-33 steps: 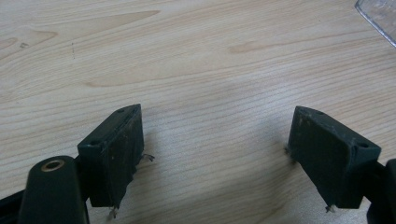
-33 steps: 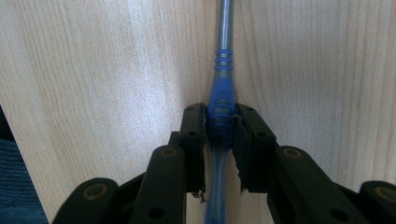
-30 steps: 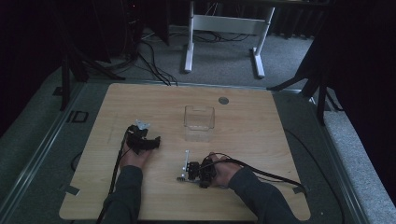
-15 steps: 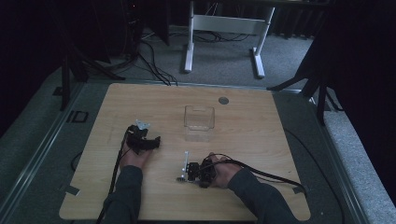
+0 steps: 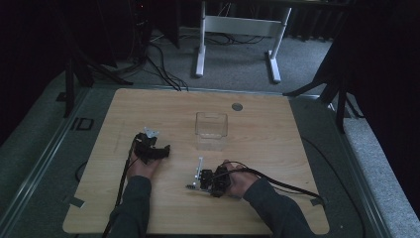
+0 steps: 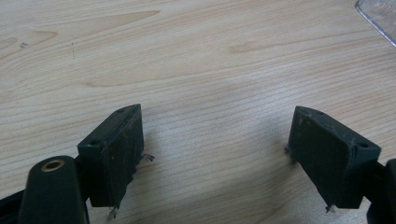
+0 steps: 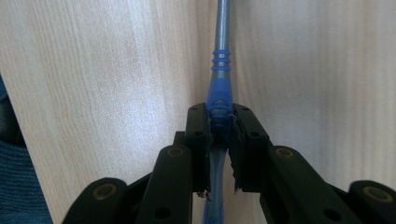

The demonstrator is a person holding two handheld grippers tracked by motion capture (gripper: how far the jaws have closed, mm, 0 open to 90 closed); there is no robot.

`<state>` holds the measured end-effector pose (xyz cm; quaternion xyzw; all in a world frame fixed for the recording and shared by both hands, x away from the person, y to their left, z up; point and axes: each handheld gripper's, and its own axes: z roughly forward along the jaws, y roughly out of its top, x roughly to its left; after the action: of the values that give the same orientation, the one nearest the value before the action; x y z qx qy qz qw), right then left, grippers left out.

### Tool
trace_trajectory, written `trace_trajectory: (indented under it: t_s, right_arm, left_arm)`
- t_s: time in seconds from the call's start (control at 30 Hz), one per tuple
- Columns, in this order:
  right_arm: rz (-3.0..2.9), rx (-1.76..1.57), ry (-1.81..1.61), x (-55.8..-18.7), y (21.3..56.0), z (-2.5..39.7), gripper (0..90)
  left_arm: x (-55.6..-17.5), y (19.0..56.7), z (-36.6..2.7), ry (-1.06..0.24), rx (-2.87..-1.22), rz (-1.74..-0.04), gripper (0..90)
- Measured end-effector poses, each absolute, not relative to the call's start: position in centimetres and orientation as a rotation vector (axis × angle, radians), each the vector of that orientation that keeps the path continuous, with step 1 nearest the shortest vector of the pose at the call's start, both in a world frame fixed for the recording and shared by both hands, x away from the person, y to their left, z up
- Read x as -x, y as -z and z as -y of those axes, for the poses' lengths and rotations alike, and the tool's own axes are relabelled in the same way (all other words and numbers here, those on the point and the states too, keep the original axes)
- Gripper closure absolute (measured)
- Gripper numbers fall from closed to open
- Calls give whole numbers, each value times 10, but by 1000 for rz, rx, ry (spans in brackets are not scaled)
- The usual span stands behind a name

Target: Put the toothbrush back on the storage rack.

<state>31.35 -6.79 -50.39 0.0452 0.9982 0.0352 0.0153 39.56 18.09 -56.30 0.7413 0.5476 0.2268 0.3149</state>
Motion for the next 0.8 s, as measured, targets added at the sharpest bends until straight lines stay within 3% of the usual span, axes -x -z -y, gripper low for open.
trace_trajectory:
  t_s: [0.8]
  right_arm:
    - [-2987, -361, -415, -331, 459, 87, 783]
  left_arm:
    - [-396, 563, -181, -597, -1953, -1443, 186]
